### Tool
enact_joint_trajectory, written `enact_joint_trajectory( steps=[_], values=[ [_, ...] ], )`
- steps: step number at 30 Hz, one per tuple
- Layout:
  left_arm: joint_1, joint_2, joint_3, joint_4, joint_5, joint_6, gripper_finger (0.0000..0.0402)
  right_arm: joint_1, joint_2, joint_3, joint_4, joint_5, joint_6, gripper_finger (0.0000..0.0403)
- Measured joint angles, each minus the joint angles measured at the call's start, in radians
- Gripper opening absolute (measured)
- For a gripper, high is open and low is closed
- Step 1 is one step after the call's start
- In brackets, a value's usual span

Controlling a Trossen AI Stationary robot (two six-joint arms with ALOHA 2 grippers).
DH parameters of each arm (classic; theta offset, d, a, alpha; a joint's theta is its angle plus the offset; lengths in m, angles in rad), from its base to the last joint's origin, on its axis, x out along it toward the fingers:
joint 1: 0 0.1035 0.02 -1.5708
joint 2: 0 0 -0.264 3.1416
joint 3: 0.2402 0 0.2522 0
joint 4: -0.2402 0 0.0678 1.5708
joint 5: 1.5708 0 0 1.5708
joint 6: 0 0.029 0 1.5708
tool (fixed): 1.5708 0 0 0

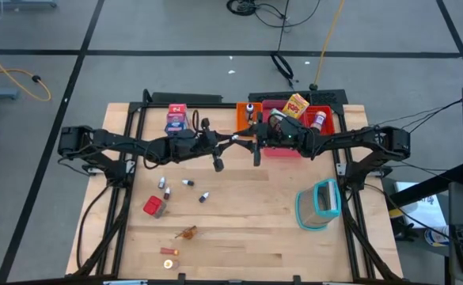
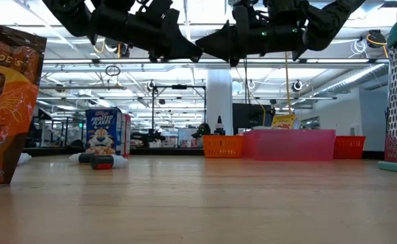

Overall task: Pick & Place Kitchen Items
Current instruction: Put the small brown food coloring bottle into the orange bin

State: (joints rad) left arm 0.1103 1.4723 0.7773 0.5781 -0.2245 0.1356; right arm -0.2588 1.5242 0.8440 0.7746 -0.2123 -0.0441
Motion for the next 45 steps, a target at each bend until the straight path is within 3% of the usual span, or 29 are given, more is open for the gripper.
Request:
enact_joint_trajectory(
  steps=[3,26,39,45],
  values=[
    [0.0,0.0,0.0,-0.002,0.0,0.001,0.0044,0.0,0.0,0.0,-0.002,-0.001,-0.017,0.0039],
    [-0.001,-0.001,0.002,-0.016,-0.001,0.016,0.0069,-0.018,0.0,0.0,-0.011,0.009,-0.037,0.004],
    [-0.001,-0.002,0.002,-0.105,-0.076,-0.006,0.0164,-0.106,0.0,0.0,-0.058,0.044,-0.035,0.004],
    [-0.013,-0.002,0.002,-0.261,-0.088,-0.025,0.0187,-0.175,0.0,0.0,-0.129,0.082,-0.034,0.004]
  ],
)
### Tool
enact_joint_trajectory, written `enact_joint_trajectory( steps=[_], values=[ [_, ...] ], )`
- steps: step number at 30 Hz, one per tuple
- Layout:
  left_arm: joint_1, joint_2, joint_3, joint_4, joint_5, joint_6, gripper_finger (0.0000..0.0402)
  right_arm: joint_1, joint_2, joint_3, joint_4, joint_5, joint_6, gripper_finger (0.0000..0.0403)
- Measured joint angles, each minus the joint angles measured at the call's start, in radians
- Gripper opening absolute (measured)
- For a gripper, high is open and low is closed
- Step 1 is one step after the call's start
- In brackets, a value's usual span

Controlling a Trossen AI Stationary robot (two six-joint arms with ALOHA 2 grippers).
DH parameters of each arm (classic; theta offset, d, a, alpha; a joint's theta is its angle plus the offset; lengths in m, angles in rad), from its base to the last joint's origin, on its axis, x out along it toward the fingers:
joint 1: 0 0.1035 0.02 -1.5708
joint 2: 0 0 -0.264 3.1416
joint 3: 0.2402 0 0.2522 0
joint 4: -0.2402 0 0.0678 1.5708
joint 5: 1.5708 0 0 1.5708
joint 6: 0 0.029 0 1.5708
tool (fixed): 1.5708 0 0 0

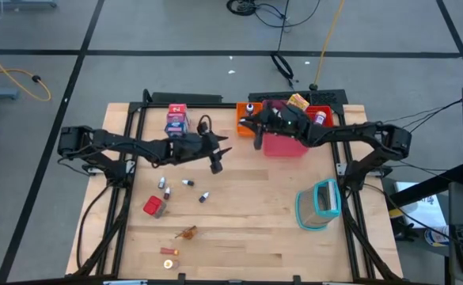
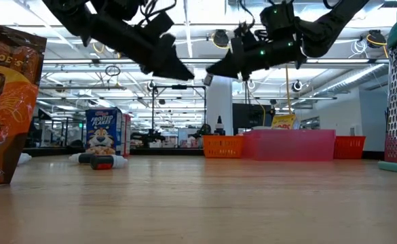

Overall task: Pick & Place Kitchen Items
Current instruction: Put the small brown food coloring bottle into the orange bin

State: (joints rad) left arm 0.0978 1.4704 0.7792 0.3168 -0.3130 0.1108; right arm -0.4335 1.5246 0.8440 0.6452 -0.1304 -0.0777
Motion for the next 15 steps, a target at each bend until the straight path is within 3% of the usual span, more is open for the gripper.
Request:
enact_joint_trajectory(
  steps=[5,15],
  values=[
    [-0.018,0.0,-0.001,-0.167,-0.011,-0.036,0.0189,-0.054,0.003,0.0,-0.067,0.084,-0.02,0.004],
    [-0.062,0.0,-0.001,-0.337,-0.011,-0.121,0.0188,-0.142,0.094,0.0,-0.074,0.1,-0.01,0.004]
  ],
)
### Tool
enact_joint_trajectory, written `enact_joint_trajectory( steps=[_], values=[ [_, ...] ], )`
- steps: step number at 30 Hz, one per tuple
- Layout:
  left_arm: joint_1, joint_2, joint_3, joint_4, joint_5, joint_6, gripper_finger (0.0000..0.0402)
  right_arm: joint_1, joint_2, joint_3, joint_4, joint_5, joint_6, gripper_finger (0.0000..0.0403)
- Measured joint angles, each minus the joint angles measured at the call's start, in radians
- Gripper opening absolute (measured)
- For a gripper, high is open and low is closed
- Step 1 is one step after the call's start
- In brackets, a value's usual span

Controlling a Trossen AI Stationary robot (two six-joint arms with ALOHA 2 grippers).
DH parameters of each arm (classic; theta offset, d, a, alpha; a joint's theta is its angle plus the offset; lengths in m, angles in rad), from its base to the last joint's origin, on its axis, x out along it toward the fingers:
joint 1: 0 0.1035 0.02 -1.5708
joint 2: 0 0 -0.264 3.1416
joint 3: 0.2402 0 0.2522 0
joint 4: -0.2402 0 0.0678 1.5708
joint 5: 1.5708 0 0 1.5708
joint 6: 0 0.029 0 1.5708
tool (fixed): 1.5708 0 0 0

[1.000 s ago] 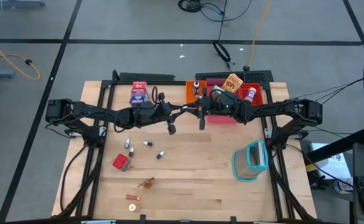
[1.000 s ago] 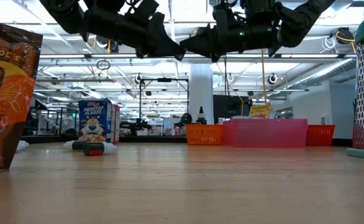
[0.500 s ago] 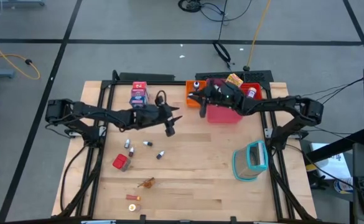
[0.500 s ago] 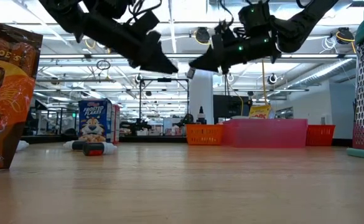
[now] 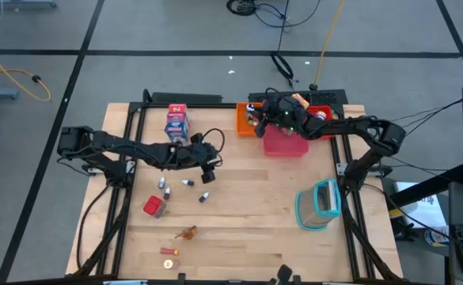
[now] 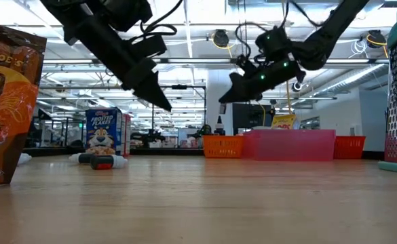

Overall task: Pick & Place Kitchen Items
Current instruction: Put the small brown food coloring bottle into the orange bin

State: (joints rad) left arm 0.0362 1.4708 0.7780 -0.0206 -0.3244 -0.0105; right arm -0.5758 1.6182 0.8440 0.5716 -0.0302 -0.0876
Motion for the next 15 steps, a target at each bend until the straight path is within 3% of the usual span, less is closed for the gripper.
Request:
enact_joint_trajectory(
  steps=[10,15],
  values=[
    [-0.052,0.0,0.0,-0.13,0.0,-0.069,0.0189,-0.019,0.068,0.0,0.022,0.03,0.023,0.0041],
    [-0.067,0.0,0.0,-0.166,0.001,-0.107,0.0188,-0.019,0.067,0.0,0.029,0.03,0.023,0.01]
  ],
)
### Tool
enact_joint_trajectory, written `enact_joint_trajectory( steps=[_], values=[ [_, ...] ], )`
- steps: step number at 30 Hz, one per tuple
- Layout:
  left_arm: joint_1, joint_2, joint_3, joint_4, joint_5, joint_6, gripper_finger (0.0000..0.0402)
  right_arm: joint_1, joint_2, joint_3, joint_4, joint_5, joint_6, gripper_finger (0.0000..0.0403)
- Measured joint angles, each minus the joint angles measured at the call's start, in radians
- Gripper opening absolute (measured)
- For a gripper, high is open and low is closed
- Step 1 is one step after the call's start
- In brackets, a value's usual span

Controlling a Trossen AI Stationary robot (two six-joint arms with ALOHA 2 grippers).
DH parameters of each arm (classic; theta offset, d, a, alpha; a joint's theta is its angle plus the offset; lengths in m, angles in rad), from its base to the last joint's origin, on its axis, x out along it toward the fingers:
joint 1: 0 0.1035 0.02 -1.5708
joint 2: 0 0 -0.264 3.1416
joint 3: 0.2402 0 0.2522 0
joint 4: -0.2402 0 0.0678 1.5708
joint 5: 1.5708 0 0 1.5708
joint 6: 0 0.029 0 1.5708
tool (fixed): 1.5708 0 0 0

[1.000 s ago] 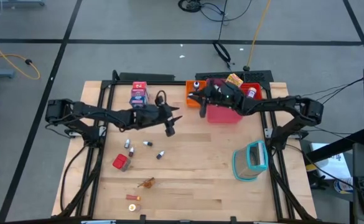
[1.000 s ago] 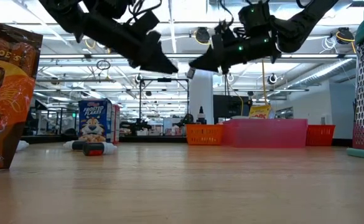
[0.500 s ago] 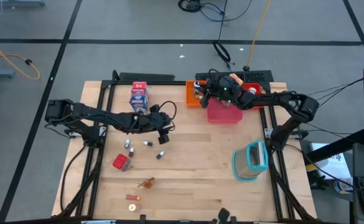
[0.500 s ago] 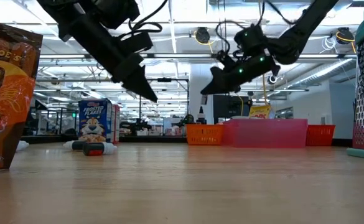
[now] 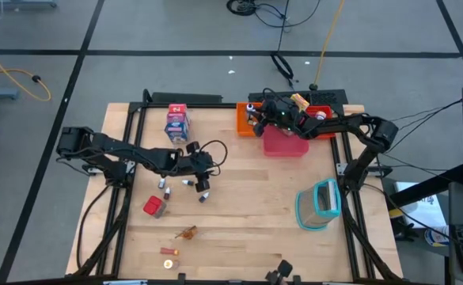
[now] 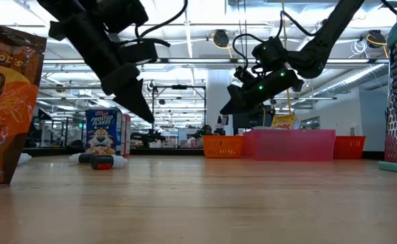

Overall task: Pick & Place Kitchen Items
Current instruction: Put the small brown food coloring bottle into the orange bin

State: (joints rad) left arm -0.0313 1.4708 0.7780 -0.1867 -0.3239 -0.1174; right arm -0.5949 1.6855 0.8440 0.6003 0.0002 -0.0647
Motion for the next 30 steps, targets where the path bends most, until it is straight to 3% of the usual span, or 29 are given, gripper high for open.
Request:
enact_joint_trajectory(
  steps=[4,8,17,24,30],
  values=[
    [-0.011,0.0,0.0,-0.021,0.0,-0.024,0.0189,0.0,0.0,0.0,-0.007,0.0,0.0,0.0143],
    [-0.017,-0.002,0.0,-0.052,0.0,-0.05,0.0189,0.0,0.0,0.0,-0.006,0.0,-0.001,0.016],
    [-0.029,-0.068,0.001,-0.254,0.006,-0.205,0.0189,0.001,0.0,0.0,-0.006,-0.001,0.0,0.0153],
    [-0.073,-0.083,-0.001,-0.464,0.058,-0.082,0.0189,0.006,0.0,0.0,0.001,-0.001,0.0,0.0154],
    [-0.101,-0.082,-0.001,-0.469,0.069,-0.06,0.0189,0.015,0.0,0.0,0.001,-0.001,0.0,0.0151]
  ],
)
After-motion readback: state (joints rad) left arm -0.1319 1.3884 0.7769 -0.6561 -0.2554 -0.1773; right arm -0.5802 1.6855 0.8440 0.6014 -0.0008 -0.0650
